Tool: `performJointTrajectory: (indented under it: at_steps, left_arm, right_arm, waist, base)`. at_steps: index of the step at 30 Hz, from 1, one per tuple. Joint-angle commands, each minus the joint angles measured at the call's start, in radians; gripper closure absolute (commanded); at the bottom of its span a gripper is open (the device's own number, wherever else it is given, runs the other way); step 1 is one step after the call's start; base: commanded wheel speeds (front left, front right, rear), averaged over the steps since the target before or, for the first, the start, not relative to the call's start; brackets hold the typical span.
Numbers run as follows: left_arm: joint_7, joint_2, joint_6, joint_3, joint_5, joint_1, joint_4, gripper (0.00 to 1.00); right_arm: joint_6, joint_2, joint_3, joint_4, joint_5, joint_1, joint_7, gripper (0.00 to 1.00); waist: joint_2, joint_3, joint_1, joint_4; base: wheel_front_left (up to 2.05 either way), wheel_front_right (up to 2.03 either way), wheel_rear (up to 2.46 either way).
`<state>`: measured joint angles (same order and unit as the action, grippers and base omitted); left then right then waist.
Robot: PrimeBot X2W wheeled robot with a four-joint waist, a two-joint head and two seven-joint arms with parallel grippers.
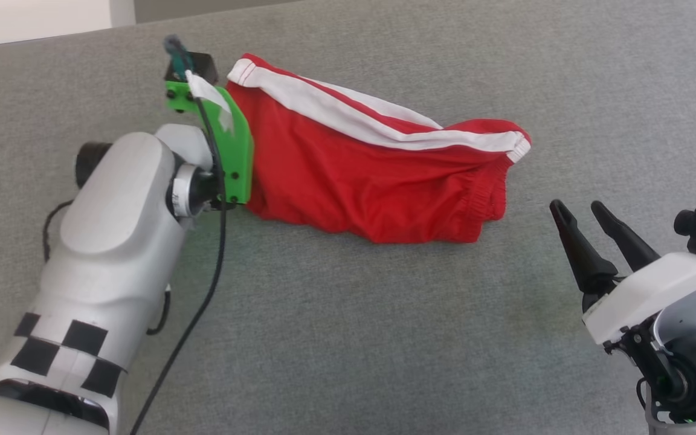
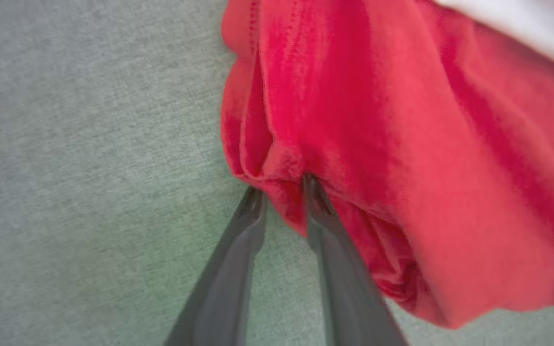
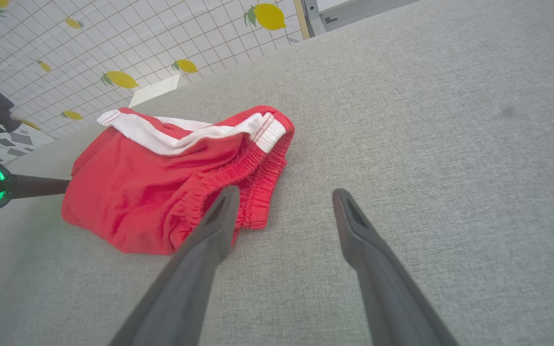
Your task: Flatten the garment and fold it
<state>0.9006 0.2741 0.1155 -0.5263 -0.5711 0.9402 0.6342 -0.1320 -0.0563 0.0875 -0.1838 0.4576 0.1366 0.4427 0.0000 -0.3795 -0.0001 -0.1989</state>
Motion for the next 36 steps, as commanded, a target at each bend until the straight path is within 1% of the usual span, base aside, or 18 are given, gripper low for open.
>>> performJointTrajectory:
  at_steps: [1, 6, 10, 13, 18, 22, 25, 31, 36]
  left_arm:
    - [0.001, -0.003, -0.002, -0.005, -0.013, -0.046, 0.007, 1.00]
    - [-0.046, -0.007, -0.010, 0.019, -0.040, -0.059, -0.038, 1.00]
    - [-0.091, -0.019, -0.019, 0.057, -0.081, -0.067, -0.076, 1.00]
    - [-0.104, -0.016, -0.029, 0.068, -0.096, -0.070, -0.106, 1.00]
    - [-0.100, -0.002, -0.033, 0.069, -0.101, -0.074, -0.145, 1.00]
    - [-0.096, 0.006, -0.027, 0.072, -0.104, -0.077, -0.170, 1.00]
    - [-0.094, 0.011, -0.023, 0.072, -0.104, -0.077, -0.187, 1.00]
    - [-0.091, 0.011, -0.020, 0.067, -0.104, -0.069, -0.216, 1.00]
    - [-0.093, 0.010, -0.022, 0.064, -0.107, -0.067, -0.225, 1.00]
  right_arm:
    - [0.001, 0.003, -0.004, -0.003, -0.003, 0.017, -0.006, 0.00]
    - [0.001, 0.000, -0.012, -0.005, -0.015, 0.019, 0.001, 0.00]
    - [0.001, -0.029, -0.034, -0.019, -0.069, 0.007, 0.039, 0.00]
    - [0.001, -0.037, -0.056, -0.051, -0.131, -0.007, 0.117, 0.00]
    - [0.001, -0.032, -0.094, -0.096, -0.259, 0.007, 0.290, 0.00]
    - [0.001, -0.032, -0.146, -0.062, -0.343, 0.057, 0.375, 0.00]
    - [0.001, -0.027, -0.165, -0.006, -0.377, 0.102, 0.384, 0.00]
    - [0.001, -0.006, -0.167, 0.121, -0.413, 0.180, 0.334, 0.00]
    - [0.001, 0.004, -0.172, 0.211, -0.410, 0.216, 0.287, 0.00]
  waist:
    - [0.0000, 0.004, 0.0001, 0.009]
    - [0.0000, 0.021, 0.0001, 0.029]
    - [0.0000, 0.037, 0.0001, 0.047]
    - [0.0000, 0.045, 0.0001, 0.058]
    - [0.0000, 0.042, 0.0001, 0.065]
    - [0.0000, 0.029, 0.0001, 0.061]
    - [0.0000, 0.015, 0.0001, 0.060]
    - [0.0000, -0.017, 0.0001, 0.074]
    - [0.0000, -0.034, 0.0001, 0.087]
  base:
    - [0.00, 0.00, 0.00]
    - [0.00, 0.00, 0.00]
    - [0.00, 0.00, 0.00]
    - [0.00, 0.00, 0.00]
    - [0.00, 0.00, 0.00]
    - [0.00, 0.00, 0.00]
    - [0.00, 0.00, 0.00]
    - [0.00, 0.00, 0.00]
    - [0.00, 0.00, 0.00]
